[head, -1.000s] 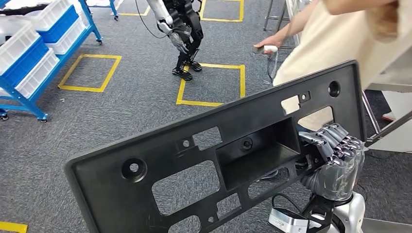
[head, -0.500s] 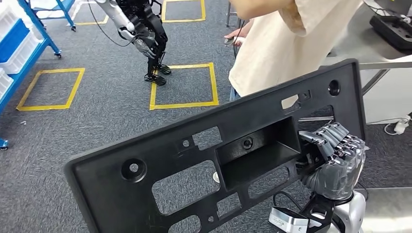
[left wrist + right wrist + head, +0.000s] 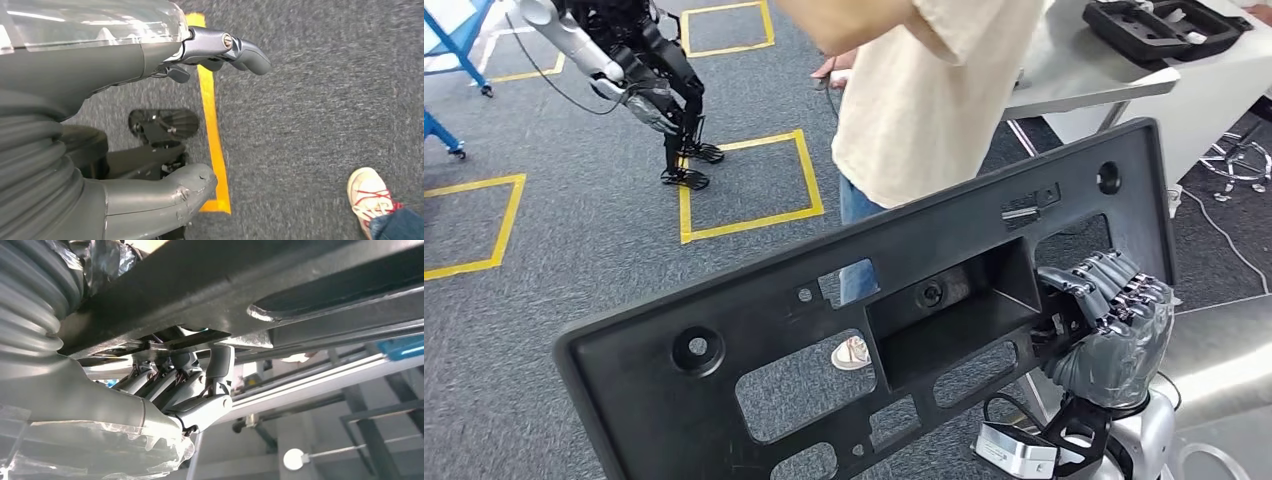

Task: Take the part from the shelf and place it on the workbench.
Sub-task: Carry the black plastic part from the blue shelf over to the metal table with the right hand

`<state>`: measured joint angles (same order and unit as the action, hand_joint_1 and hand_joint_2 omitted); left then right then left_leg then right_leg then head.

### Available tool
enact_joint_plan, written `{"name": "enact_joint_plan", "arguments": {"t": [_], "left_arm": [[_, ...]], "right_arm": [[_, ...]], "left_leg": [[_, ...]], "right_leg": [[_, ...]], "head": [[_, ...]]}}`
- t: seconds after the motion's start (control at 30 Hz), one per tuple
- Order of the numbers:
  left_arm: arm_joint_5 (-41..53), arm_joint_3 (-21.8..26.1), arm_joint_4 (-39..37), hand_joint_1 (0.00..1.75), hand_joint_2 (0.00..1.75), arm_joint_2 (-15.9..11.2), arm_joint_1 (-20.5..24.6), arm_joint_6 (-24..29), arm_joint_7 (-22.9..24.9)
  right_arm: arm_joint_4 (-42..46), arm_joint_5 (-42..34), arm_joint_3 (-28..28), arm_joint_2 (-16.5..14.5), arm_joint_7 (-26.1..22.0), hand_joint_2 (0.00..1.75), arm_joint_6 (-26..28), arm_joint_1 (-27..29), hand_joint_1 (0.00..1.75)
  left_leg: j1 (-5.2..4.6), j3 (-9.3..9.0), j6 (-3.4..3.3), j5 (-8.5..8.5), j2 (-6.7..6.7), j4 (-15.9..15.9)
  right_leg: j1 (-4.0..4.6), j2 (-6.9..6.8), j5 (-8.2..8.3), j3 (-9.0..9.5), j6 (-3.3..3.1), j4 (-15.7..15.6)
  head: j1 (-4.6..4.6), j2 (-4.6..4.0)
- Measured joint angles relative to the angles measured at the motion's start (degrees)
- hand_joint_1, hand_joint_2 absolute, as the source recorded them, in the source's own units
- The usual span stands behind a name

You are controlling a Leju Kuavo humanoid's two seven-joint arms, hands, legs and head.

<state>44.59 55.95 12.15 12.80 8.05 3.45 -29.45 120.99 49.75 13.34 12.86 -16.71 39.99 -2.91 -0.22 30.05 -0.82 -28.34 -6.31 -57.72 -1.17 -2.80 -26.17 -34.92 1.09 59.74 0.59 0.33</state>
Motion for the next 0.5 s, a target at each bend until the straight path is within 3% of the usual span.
{"name": "enact_joint_plan", "arguments": {"t": [0.03, 0.1, 0.17, 0.2, 0.23, 0.27, 0.3, 0.33, 0.4, 0.47, 0.5], "left_arm": [[0.01, 0.0, 0.0, 0.0, 1.75, 0.01, 0.11, 0.1, -0.04], [0.02, 0.0, 0.0, 0.0, 1.75, 0.01, 0.2, 0.36, -0.09], [0.04, 0.0, 0.0, 0.0, 1.75, 0.01, 0.08, 0.54, -0.08], [0.04, 0.0, 0.0, 0.0, 1.75, 0.01, -0.04, 0.6, -0.03], [0.05, 0.0, 0.0, 0.0, 1.75, 0.01, -0.17, 0.64, 0.03], [0.05, 0.0, 0.0, 0.0, 1.75, 0.01, -0.27, 0.68, 0.09], [0.05, 0.0, 0.0, 0.0, 1.75, 0.01, -0.32, 0.72, 0.12], [0.05, 0.0, 0.0, 0.0, 1.75, 0.0, -0.35, 0.73, 0.13], [0.04, 0.01, 0.0, 0.0, 1.75, -0.09, -0.4, 0.77, 0.19], [0.04, 0.02, 0.0, 0.0, 1.75, -0.21, -0.44, 0.86, 0.33], [0.04, 0.02, 0.0, 0.0, 1.75, -0.24, -0.45, 0.91, 0.43]], "right_arm": [[-0.01, 0.0, 0.01, 0.01, 0.01, 1.75, 0.0, 0.01, 1.75], [0.01, 0.0, 0.01, 0.02, 0.03, 1.75, 0.01, 0.0, 1.75], [0.01, -0.02, 0.01, 0.03, 0.04, 1.75, 0.0, 0.03, 1.75], [0.01, -0.03, 0.01, 0.03, 0.04, 1.75, -0.01, 0.11, 1.75], [0.01, -0.05, 0.01, 0.03, 0.04, 1.75, -0.01, 0.22, 1.75], [0.01, -0.06, 0.01, 0.03, 0.03, 1.75, -0.01, 0.35, 1.75], [0.01, -0.07, 0.01, 0.03, 0.03, 1.75, -0.01, 0.47, 1.75], [0.01, -0.07, 0.01, 0.03, 0.03, 1.75, 0.0, 0.55, 1.75], [0.01, -0.07, 0.01, 0.03, 0.04, 1.75, 0.01, 0.7, 1.75], [-0.02, -0.08, 0.01, 0.04, 0.07, 1.75, 0.01, 0.98, 1.75], [-0.02, -0.09, 0.01, 0.04, 0.09, 1.75, 0.01, 1.17, 1.75]], "left_leg": [[0.12, -0.09, 0.37, -0.23, 0.04, -0.09], [0.47, 0.64, 0.97, -2.08, 2.12, -2.23], [0.7, 3.47, 1.21, -5.84, 4.95, -8.69], [0.73, 5.36, 1.18, -7.57, 5.51, -12.71], [0.72, 6.86, 1.07, -8.48, 5.73, -15.79], [0.68, 7.59, 0.83, -8.25, 5.84, -17.06], [0.6, 7.27, 0.48, -6.88, 6.0, -16.04], [0.44, 6.01, 0.01, -4.72, 6.48, -12.98], [0.07, 2.62, -1.06, -0.9, 9.07, -4.9], [-0.24, 0.77, -1.7, 0.27, 10.88, -0.77], [-0.33, 0.54, -1.84, 0.3, 10.64, -0.43]], "right_leg": [[0.01, 0.57, 0.02, -0.07, -0.4, 0.02], [-0.1, 1.69, 0.23, -0.12, -1.16, -0.15], [0.01, 2.81, 0.36, -0.21, -1.72, -0.21], [0.19, 3.46, 0.4, -0.26, -1.89, -0.21], [0.38, 4.17, 0.42, -0.28, -1.99, -0.19], [0.57, 4.94, 0.45, -0.27, -2.04, -0.18], [0.72, 5.72, 0.47, -0.24, -2.07, -0.17], [0.81, 6.49, 0.49, -0.18, -2.09, -0.16], [0.77, 7.92, 0.61, -0.16, -1.97, -0.14], [0.41, 9.16, 0.9, -0.41, -1.5, -0.2], [0.25, 9.8, 1.13, -0.56, -1.13, -0.36]], "head": [[-0.01, 0.0], [0.0, 0.0], [0.02, 0.0], [0.01, 0.0], [0.01, 0.0], [0.0, 0.0], [0.0, 0.0], [0.0, 0.0], [-0.01, 0.0], [0.0, 0.0], [0.01, 0.0]]}}
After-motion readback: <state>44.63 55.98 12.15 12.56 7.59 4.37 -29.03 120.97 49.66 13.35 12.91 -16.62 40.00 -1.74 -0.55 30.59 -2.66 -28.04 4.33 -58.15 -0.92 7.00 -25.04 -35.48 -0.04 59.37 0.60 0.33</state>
